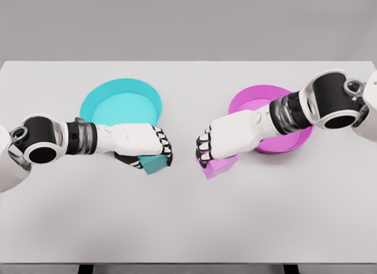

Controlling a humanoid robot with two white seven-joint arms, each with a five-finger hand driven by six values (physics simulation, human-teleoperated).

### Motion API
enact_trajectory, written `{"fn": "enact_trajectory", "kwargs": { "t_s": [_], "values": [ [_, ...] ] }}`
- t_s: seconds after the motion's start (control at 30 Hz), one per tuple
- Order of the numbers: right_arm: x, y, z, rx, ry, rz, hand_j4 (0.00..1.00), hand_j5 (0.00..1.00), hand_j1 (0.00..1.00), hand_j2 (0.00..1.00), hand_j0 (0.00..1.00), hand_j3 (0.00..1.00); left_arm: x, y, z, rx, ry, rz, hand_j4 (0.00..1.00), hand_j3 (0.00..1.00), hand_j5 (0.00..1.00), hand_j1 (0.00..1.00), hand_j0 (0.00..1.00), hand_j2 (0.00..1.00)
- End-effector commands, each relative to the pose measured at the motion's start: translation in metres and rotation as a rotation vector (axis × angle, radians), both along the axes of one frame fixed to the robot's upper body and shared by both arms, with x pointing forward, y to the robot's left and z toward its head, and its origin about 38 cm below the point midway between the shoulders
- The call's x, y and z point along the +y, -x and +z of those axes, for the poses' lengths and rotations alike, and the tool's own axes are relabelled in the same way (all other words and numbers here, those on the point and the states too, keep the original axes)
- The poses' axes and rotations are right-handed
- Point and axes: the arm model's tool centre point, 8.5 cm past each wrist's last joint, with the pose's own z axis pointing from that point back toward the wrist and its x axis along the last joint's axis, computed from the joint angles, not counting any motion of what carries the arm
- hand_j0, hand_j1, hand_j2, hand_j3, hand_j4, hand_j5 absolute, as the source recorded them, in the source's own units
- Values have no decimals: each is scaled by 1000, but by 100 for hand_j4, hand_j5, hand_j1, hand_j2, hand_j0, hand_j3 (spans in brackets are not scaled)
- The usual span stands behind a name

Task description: Place the blocks in the corresponding plates according to their colors

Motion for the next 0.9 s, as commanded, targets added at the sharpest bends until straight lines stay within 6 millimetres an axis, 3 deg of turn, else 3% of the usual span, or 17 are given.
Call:
{"fn": "enact_trajectory", "kwargs": {
  "t_s": [0.0,0.1,0.2,0.4,0.47,0.5,0.57,0.6,0.77,0.87],
  "values": [
    [-7,-4,8,-15,-15,-26,56,56,56,56,56,56,-3,3,4,-9,11,-25,59,59,59,59,59,59],
    [-10,-9,20,-41,-37,-42,56,56,56,56,56,56,-6,8,8,-21,16,-62,59,59,59,59,59,59],
    [-27,-18,29,-64,-45,-96,56,56,56,56,56,56,-2,6,17,-45,25,-69,59,59,59,59,59,59],
    [-47,-43,41,-91,-68,-196,56,56,56,56,56,56,13,-10,55,-145,82,-19,59,59,59,59,59,59],
    [-63,-56,49,-105,-85,-261,56,56,56,56,56,56,17,-13,66,-170,97,-4,59,59,59,59,59,59],
    [-80,-57,52,-114,-75,-300,56,56,56,56,56,56,20,-15,71,-186,107,3,59,59,59,59,59,59],
    [-86,-58,55,-119,-81,-314,56,56,56,56,56,56,26,-18,82,-216,123,7,59,59,59,59,59,59],
    [-100,-57,57,-124,-69,-347,56,56,56,56,56,56,30,-21,86,-224,127,29,59,59,59,59,59,59],
    [-135,-73,35,-85,-33,-465,56,56,56,56,56,56,59,-47,79,-195,118,148,59,59,59,59,59,59],
    [-132,-70,18,-52,-20,-460,56,56,56,56,56,56,75,-59,68,-163,104,215,59,59,59,59,59,59]
  ]
}}
